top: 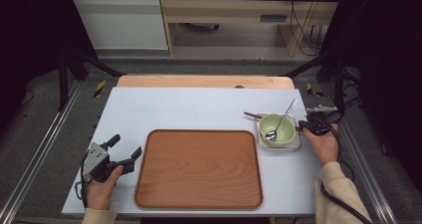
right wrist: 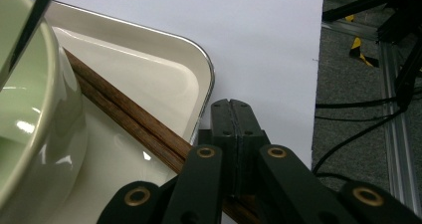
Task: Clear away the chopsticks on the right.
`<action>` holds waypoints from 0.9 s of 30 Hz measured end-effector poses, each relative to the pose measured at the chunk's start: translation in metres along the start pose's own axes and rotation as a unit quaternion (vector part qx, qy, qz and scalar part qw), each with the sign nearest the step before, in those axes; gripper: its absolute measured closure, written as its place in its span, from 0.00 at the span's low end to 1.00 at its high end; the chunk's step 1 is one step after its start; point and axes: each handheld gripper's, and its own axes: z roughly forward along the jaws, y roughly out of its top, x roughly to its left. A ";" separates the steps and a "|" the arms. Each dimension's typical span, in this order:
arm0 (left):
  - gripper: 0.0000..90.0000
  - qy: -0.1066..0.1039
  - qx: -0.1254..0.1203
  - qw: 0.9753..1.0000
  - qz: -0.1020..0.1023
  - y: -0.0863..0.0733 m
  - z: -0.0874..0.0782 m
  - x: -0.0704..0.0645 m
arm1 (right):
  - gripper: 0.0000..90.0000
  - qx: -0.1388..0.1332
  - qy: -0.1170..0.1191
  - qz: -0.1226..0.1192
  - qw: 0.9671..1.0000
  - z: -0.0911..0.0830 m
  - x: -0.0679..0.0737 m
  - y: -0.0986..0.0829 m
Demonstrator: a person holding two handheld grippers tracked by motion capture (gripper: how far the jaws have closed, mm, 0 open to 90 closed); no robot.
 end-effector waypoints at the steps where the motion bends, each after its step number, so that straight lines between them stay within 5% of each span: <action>1: 0.09 0.000 0.000 1.000 0.000 0.000 0.000 0.000 | 1.00 -0.001 0.002 0.003 1.000 -0.001 0.000 -0.001; 27: 0.10 0.001 0.001 1.000 0.002 0.000 0.000 0.000 | 1.00 0.000 0.024 0.012 1.000 -0.013 -0.007 -0.005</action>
